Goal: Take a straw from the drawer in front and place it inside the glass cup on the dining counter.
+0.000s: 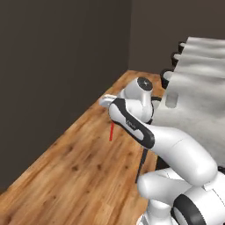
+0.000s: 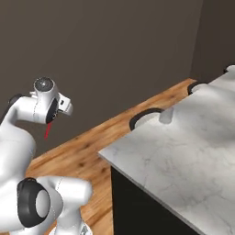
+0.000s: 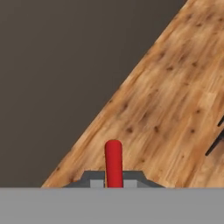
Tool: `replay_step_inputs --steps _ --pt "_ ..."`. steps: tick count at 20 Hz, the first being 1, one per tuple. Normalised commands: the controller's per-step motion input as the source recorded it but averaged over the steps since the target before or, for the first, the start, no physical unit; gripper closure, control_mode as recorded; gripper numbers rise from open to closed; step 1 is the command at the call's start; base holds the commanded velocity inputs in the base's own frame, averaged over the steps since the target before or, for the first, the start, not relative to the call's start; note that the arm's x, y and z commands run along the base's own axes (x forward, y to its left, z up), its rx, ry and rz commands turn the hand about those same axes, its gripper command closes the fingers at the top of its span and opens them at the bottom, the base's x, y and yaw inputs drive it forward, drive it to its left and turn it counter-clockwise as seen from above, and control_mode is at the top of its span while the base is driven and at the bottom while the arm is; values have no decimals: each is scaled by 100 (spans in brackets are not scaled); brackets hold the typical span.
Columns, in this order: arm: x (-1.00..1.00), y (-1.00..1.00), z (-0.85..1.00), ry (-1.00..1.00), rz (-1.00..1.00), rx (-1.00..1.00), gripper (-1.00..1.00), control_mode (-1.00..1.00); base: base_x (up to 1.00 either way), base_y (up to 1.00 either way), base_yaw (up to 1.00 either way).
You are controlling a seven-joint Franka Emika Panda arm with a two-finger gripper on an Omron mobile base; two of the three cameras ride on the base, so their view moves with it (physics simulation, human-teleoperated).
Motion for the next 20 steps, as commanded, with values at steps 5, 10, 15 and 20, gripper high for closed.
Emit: replay_step_inputs --steps 5,10,15,20 --pt "0 0 0 0 0 0 100 100 74 33 -32" --pt "0 0 0 0 0 0 100 100 71 27 -40" --pt "0 0 0 0 0 0 100 100 54 21 -47" --pt "0 0 0 0 0 0 100 100 20 32 -51"
